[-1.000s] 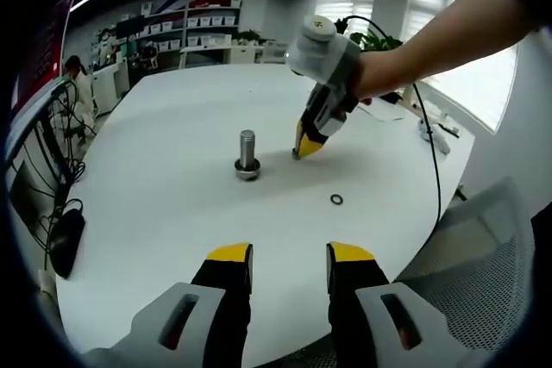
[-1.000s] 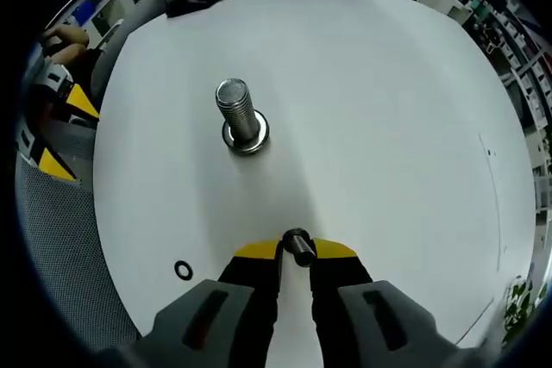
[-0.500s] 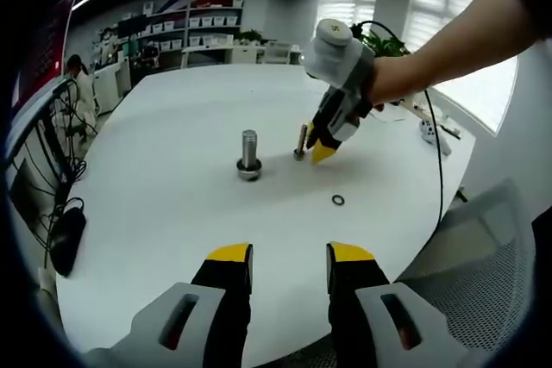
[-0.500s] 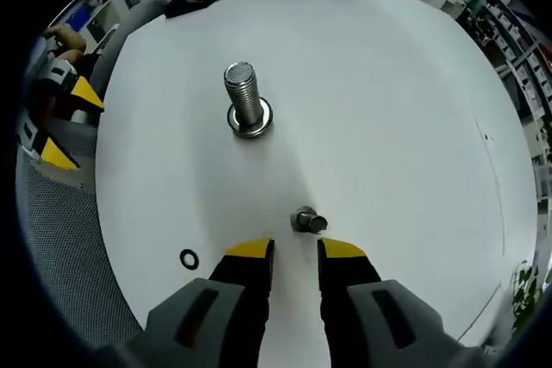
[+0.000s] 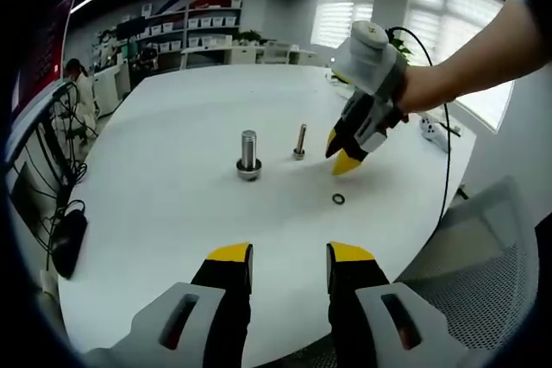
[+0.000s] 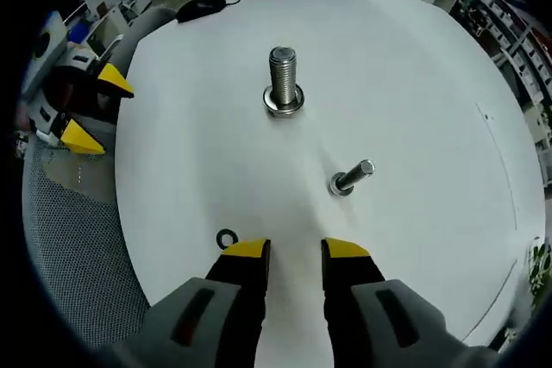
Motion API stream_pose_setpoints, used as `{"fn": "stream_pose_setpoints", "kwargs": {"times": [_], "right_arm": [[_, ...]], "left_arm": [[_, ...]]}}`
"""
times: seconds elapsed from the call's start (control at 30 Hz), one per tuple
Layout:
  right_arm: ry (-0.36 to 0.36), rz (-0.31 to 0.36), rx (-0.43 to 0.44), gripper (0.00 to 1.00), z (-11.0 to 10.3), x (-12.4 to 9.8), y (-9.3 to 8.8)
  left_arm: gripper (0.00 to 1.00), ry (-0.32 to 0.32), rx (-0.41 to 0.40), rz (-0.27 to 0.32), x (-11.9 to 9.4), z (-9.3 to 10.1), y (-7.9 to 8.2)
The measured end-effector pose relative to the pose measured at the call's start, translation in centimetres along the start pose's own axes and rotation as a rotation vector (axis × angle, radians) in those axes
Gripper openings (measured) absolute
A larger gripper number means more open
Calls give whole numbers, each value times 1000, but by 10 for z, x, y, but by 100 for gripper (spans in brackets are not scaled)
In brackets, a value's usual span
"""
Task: Place the washer onto the threaded stud by aligning its center hole with the stud, sliding it down to the base, and recovering from edge contact or off-axis alignment until the washer reaches the visible bottom stop.
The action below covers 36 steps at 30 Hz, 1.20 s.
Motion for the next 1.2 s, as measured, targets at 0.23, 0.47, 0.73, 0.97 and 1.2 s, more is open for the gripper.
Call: {"fn": "stream_pose_setpoints", "kwargs": {"times": [0.23,0.47,0.73,0.97,1.2], "right_arm": [[38,50,-20,28,-27,-8,8],[54,22,-80,27,-44,-7,-1],[40,16,-92,26,-46,-7,-4],[43,11,-129,25,-55,-2,-2],[53,2,-135,24,-56,-1,-5]], "left_arm": [[32,2,4,4,0,0,1],[33,0,7,-2,-1,1,0],[33,0,17,-2,-1,2,0],[33,2,15,-4,-1,1,0],[33,6,13,1,-1,0,0]]}}
Point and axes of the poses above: the point that each gripper's makers call its tool centre point, and the gripper's own axes: x roughly forward along the fingers, z roughly to its right, y roughly out of its top, the point moved 4 cm from there along -x, roughly backward along the fingers, and after that the axes turned 12 degrees about -y, right-handed, at the moved point
